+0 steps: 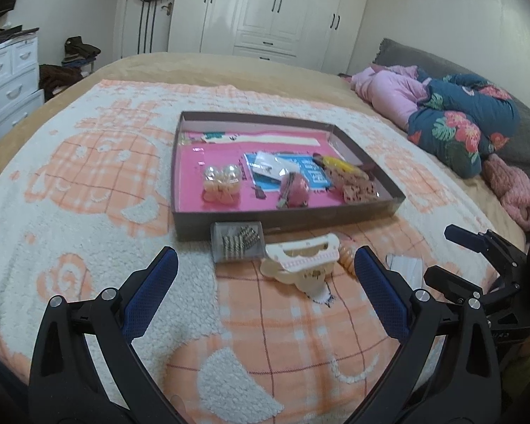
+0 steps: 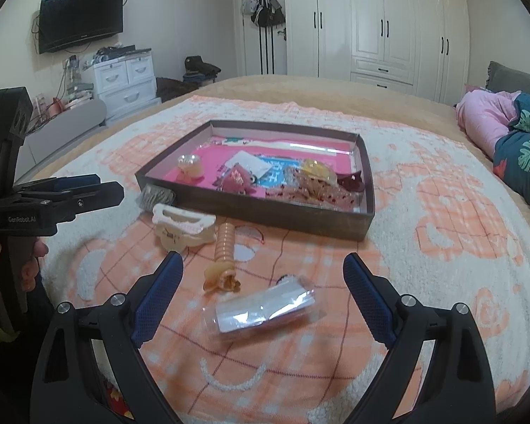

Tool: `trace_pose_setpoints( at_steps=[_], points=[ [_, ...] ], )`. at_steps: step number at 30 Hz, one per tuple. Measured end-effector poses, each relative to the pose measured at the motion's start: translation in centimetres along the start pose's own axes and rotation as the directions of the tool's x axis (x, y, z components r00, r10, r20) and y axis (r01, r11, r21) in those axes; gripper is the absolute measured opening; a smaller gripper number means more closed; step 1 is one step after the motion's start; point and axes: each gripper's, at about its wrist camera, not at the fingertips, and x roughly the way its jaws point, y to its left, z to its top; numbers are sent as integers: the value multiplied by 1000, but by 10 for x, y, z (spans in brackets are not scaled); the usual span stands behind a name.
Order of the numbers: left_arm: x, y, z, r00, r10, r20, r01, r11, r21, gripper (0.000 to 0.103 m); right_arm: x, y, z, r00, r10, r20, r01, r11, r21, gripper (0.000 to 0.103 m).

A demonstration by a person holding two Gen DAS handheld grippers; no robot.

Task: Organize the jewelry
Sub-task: 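Withdraw both open tools from the box toward the remaining accessories, then grasp the clear packet with the right tool while the left tool grasps the white claw clip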

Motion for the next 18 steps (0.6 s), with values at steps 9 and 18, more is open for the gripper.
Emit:
trace_pose_setpoints(
  at_steps=[9,18],
  points=[
    [18,-3,-10,999,-12,-53,13,1000,14,91,11,5,-12,998,-14,-60,12,999,-31,94],
    [32,-9,-15,996,-35,-84,39,998,45,92,28,3,-21,993,-30,-117,25,999,-46,94]
  ],
)
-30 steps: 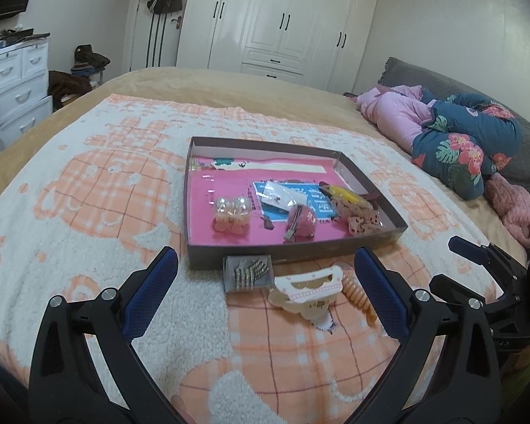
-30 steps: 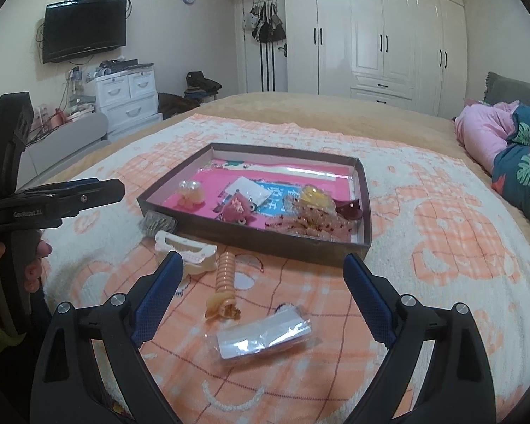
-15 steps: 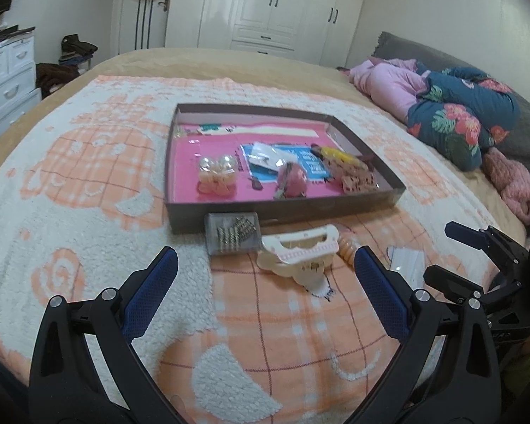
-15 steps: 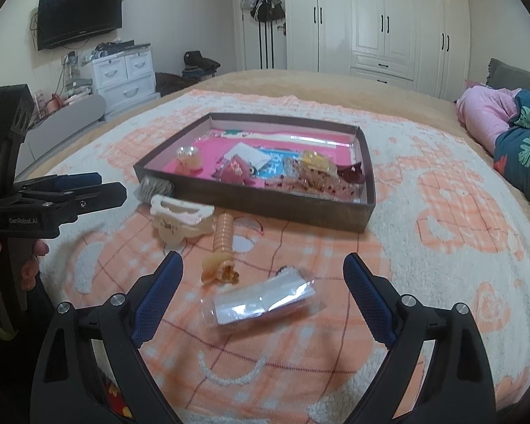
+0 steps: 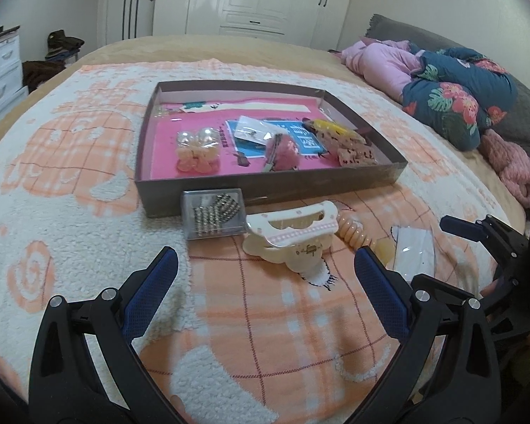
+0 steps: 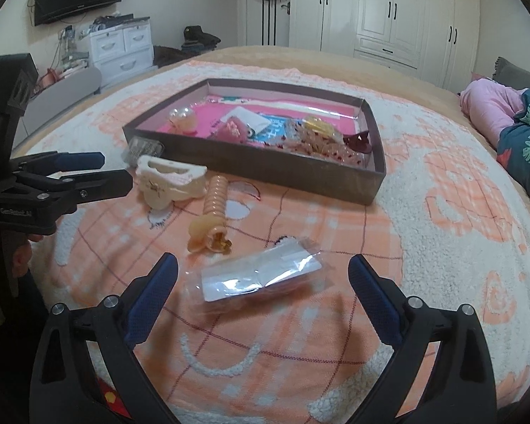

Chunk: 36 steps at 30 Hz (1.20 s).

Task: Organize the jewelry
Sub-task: 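Grasp the clear packet with the right tool while the left tool grasps the white claw clip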

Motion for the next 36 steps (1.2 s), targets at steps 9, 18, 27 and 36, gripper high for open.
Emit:
trace_pose_setpoints(
  at_steps=[9,18,27,36],
  points=[
    [16,-6,1,1000,-3,-22,4,1000,20,91,15,-6,-1,999,-12,-30,12,1000,-9,94],
    [28,-12,4,999,-7,-36,7,1000,17,91,24,-13,-1,999,-17,-50,18,1000,9,88],
    [33,-18,6,998,-31,-50,32,999,19,74,26,-17,0,998,-11,-54,12,1000,22,66],
    [39,-21,8,998,-17,-67,18,1000,20,50,25,-35,3,999,-21,-47,26,994,107,45]
  ],
)
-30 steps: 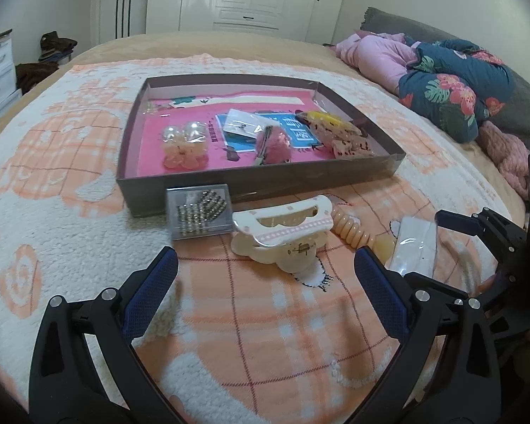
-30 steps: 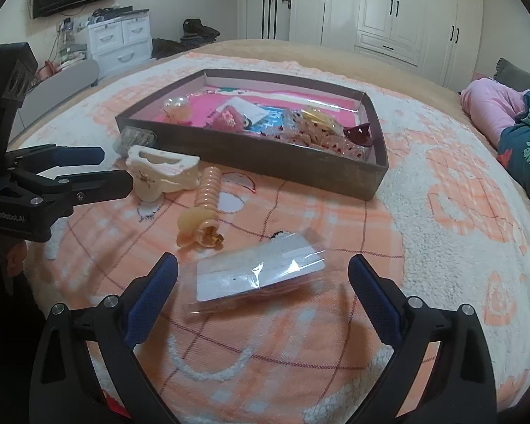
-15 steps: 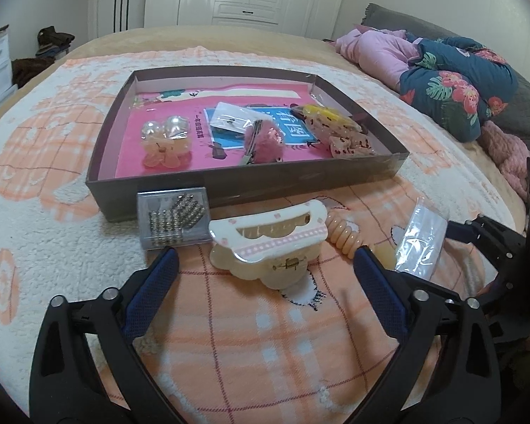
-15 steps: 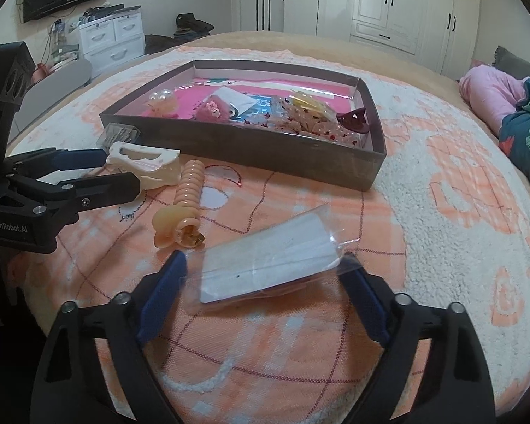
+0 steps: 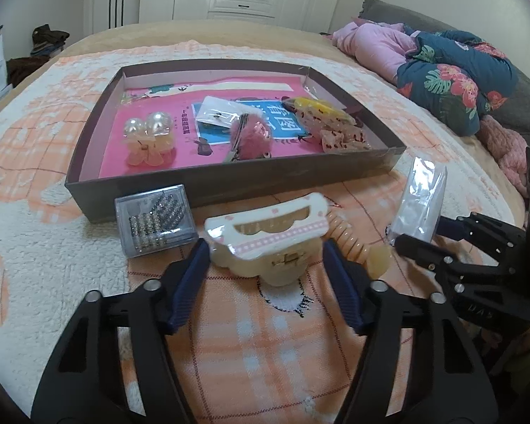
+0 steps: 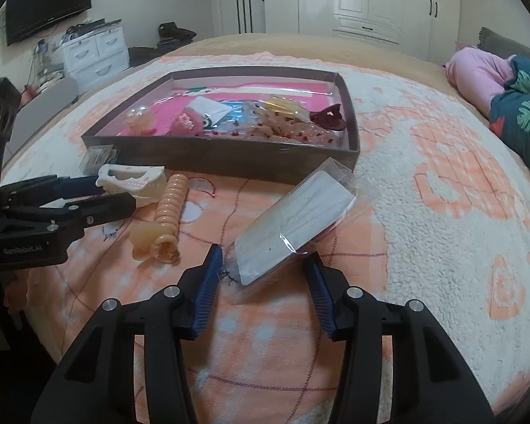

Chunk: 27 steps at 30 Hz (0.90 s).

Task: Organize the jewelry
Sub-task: 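Grasp the clear packet with the right tool while the left tool grasps the white claw clip, then carry the packet and white claw clip into the box and open both tools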

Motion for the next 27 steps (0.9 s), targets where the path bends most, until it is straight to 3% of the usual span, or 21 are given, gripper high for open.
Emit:
trace_pose_setpoints(
  at_steps=[4,5,8,11,27],
  points=[
    [0,0,1,1000,-1,1,1,1000,3,45,-3,-1,1,1000,7,17,-7,1000,7,43],
    [-1,0,0,1000,0,4,0,1000,8,39,-4,-1,1,1000,8,21,-8,1000,11,43],
    [-5,-4,1,1000,-4,19,3,1000,28,39,-8,-5,2,999,16,36,-18,999,32,41],
    [-8,-5,0,1000,-11,21,10,999,32,39,-11,-9,3,998,24,50,-26,998,49,31],
    [-38,0,7,993,-28,111,27,1000,7,39,-17,-10,5,996,24,87,-29,998,48,14]
  ],
)
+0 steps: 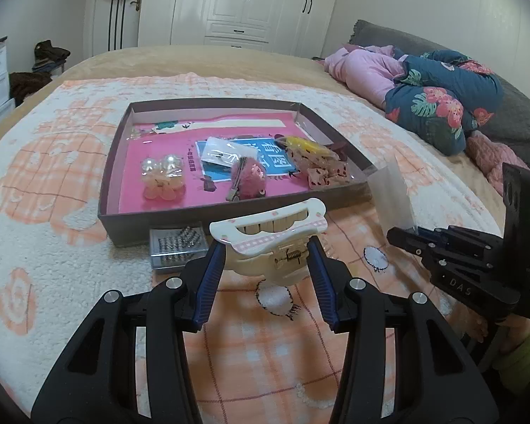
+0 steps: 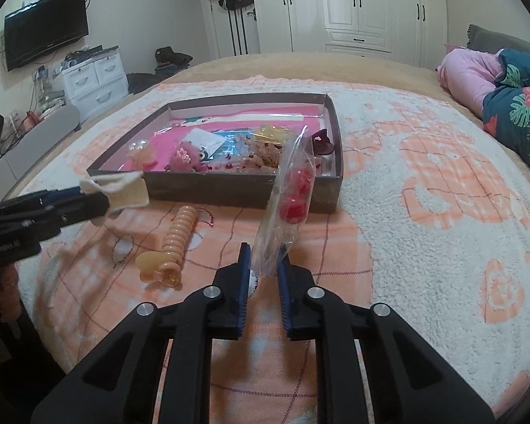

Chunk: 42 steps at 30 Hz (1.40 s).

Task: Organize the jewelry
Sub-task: 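Carry the packet and white claw clip into the box and open both tools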

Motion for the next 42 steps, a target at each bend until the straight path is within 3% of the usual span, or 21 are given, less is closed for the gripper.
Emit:
trace_pose_setpoints(
  at_steps=[4,9,17,34,42],
  points=[
    [-2,2,1,1000,-1,5,1,1000,-8,39,-1,3,1,1000,-11,6,11,1000,-21,11],
    [-7,3,5,1000,-4,28,5,1000,-16,39,-12,4,4,997,-34,73,37,999,-34,8],
    [-18,18,16,997,21,76,-17,999,-45,39,-23,8,16,992,-9,126,14,999,-42,8],
    [-17,54,53,987,98,130,-83,990,-117,39,3,33,62,990,65,126,-51,992,-114,8],
    [-4,66,63,985,123,120,-106,985,-139,39,19,41,79,989,78,127,-61,989,-133,8]
  ],
)
